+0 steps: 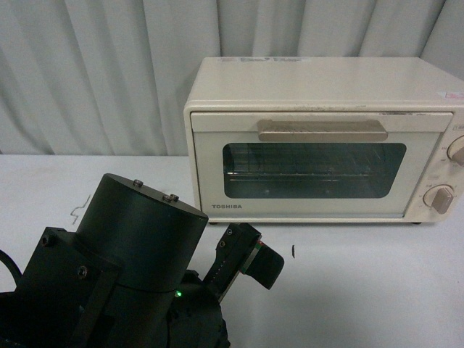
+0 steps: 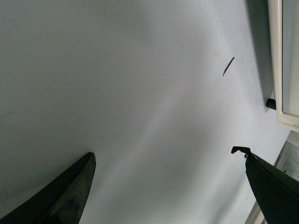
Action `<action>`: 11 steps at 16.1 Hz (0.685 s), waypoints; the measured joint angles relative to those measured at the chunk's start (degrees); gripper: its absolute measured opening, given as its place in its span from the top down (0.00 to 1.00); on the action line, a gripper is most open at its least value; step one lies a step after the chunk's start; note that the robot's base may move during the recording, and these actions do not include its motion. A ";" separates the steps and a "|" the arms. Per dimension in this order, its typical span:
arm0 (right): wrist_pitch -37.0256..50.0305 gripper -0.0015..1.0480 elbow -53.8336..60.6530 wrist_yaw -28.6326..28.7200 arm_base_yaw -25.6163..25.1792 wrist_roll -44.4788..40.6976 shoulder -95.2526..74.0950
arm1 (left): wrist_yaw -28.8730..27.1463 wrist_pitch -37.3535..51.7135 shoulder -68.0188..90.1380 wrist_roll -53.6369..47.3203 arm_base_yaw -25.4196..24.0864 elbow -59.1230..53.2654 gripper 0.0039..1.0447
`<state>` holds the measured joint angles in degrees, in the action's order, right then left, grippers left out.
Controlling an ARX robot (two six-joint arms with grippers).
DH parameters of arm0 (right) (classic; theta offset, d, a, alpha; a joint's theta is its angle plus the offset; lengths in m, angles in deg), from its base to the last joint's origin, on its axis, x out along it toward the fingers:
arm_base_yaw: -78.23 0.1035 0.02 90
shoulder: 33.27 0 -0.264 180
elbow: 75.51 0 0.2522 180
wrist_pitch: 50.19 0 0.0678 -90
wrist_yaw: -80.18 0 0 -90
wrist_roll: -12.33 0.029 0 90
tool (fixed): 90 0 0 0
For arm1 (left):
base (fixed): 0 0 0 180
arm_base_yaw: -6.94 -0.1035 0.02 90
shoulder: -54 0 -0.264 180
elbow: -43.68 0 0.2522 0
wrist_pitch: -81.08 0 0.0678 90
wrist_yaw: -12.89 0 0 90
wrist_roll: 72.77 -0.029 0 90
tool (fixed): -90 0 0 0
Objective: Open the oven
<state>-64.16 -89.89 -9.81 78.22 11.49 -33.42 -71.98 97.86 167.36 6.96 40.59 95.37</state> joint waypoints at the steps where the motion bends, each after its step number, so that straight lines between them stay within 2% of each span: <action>1: 0.00 0.06 0.00 0.00 0.00 0.00 0.00 | 0.00 0.00 0.00 0.02 0.00 0.00 0.06; 11: 0.00 0.06 0.00 0.00 0.00 0.00 0.00 | 0.00 0.00 0.00 0.02 0.00 0.00 0.06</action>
<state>-64.16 -89.89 -9.81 78.22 11.49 -33.42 -71.98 97.86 167.36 6.98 40.59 95.37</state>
